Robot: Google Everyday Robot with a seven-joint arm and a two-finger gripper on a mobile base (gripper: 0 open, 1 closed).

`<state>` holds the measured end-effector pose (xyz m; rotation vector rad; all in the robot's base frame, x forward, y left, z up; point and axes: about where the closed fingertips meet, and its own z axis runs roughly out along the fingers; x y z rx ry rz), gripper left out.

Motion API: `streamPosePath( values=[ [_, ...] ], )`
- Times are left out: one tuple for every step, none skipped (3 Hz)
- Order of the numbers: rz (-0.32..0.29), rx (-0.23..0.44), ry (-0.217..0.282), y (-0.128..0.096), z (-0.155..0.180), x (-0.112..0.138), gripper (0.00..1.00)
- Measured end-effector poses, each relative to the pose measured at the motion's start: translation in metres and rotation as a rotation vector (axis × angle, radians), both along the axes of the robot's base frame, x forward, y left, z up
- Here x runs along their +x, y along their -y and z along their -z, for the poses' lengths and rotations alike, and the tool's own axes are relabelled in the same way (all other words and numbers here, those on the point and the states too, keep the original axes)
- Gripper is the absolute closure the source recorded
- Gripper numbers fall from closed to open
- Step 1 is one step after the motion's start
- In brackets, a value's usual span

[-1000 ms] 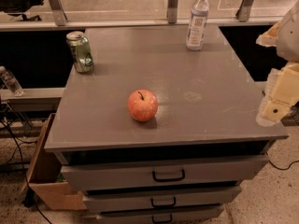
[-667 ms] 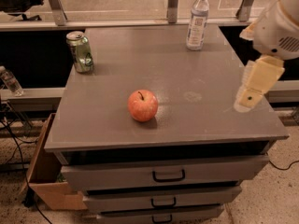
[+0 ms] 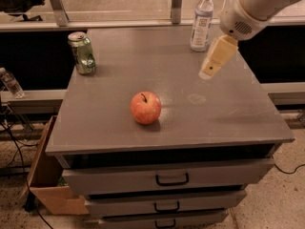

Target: Move blue plastic bottle near apple

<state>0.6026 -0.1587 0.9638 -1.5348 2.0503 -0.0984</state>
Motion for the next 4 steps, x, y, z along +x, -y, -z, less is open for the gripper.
streamPosePath(
  values=[
    [0.009,0.036,0.067,-0.022,-0.020,0.052,0.00],
    [0.009,0.036,0.067,-0.022,-0.020,0.052,0.00],
    [0.038,0.082,0.105,-0.031,-0.019,0.066,0.00],
    [0.114,0.160,0.161,-0.023,-0.011,0.094,0.00]
  ],
)
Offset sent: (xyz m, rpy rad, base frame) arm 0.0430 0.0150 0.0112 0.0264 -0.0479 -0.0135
